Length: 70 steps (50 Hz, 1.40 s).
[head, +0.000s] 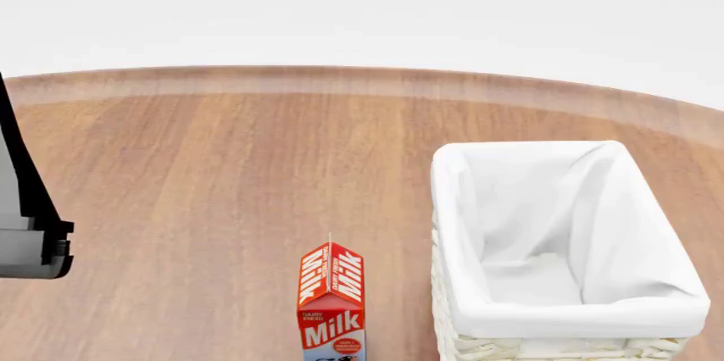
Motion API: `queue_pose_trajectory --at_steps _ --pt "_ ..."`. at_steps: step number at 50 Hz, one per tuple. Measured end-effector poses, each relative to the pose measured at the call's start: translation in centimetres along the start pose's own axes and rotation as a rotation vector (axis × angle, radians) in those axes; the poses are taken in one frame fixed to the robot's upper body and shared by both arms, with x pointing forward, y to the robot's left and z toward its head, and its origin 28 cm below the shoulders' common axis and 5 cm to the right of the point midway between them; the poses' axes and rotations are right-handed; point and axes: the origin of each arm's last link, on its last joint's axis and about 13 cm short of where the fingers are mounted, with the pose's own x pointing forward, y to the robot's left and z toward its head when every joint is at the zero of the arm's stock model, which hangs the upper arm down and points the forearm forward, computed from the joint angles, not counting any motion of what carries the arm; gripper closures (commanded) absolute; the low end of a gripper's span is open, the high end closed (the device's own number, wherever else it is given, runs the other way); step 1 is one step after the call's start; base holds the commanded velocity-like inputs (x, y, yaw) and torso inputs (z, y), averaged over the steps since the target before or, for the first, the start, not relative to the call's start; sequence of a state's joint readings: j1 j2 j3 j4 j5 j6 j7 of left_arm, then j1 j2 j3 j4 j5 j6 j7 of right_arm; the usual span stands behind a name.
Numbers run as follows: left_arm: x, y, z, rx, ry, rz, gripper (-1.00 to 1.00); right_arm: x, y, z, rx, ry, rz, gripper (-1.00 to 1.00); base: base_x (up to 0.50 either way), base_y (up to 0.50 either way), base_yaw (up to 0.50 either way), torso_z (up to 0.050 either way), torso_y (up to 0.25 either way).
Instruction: Pick up the alphabet soup and the tomato sauce, and put them in the basket.
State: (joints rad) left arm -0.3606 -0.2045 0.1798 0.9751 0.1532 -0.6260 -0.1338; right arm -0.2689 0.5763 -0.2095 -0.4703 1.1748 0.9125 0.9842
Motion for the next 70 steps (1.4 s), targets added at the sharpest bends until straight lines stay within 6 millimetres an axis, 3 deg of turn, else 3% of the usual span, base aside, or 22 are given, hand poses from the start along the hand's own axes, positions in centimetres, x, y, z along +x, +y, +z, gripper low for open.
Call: queue_pose_trajectory --at_steps 33,34,47,70 --pt "-0.1 0.0 0.0 0.001 -0.001 0.001 -1.00 1.2 0.4 -0.9 0.010 0.026 0.009 -1.00 0.00 0.00 0.00 0.000 0.000" --pt "-0.1 0.0 0.0 0.001 -0.001 0.001 -1.00 1.2 0.4 -0.9 0.010 0.026 0.010 1.00 0.00 0.00 0.00 0.000 0.000" --pt "-0.1 0.0 -0.1 -0.001 0.001 0.000 -1.00 0.5 0.6 -0.6 0.020 -0.011 -0.013 1.00 0.00 0.00 0.00 0.000 0.000" --pt "-0.2 0.0 -0.1 -0.004 0.001 0.002 -1.00 -3.7 0.7 4.7 0.066 -0.274 -0.034 1.00 0.00 0.00 0.00 0.000 0.000"
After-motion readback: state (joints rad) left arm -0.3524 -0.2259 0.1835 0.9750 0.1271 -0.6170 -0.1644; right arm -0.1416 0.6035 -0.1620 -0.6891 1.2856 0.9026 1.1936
